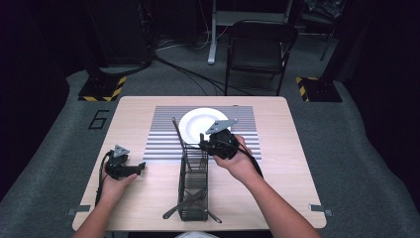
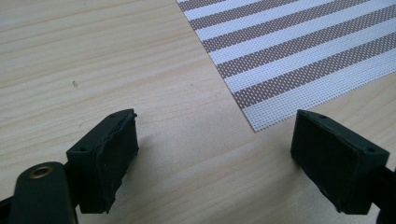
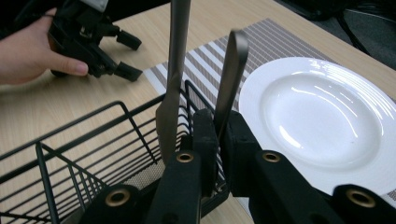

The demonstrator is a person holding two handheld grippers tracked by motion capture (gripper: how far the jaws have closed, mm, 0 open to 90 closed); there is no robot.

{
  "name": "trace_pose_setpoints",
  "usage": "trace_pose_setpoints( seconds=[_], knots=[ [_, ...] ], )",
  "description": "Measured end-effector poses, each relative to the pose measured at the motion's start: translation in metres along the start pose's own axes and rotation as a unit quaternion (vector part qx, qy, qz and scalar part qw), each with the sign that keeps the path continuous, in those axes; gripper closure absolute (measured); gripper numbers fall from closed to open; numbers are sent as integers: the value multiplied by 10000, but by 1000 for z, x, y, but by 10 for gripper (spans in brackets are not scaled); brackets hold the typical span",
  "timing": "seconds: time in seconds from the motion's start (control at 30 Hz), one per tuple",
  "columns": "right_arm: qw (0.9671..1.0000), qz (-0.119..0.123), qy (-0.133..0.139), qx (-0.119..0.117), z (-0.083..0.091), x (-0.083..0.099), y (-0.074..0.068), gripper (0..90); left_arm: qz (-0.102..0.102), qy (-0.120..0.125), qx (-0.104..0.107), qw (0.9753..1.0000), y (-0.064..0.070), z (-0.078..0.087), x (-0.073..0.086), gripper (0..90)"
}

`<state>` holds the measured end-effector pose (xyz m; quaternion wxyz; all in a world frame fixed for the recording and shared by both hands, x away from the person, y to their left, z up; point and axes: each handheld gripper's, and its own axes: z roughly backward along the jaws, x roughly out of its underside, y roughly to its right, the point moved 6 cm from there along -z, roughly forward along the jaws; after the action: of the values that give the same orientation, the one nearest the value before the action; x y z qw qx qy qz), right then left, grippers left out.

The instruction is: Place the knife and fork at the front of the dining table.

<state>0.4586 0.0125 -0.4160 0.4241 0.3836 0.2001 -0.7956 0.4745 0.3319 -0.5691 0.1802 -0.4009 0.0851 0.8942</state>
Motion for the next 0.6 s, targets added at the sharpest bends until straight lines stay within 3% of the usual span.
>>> trace_pose_setpoints(
  seconds=[0.23,0.6],
  knots=[
    [9998,78,-180,-37,-10,11,-2,865,-3,-6,1,10000,0,0,0,147],
    [9994,43,-336,-1,-16,14,-3,866,-4,-1,-8,10000,0,0,0,146]
  ],
)
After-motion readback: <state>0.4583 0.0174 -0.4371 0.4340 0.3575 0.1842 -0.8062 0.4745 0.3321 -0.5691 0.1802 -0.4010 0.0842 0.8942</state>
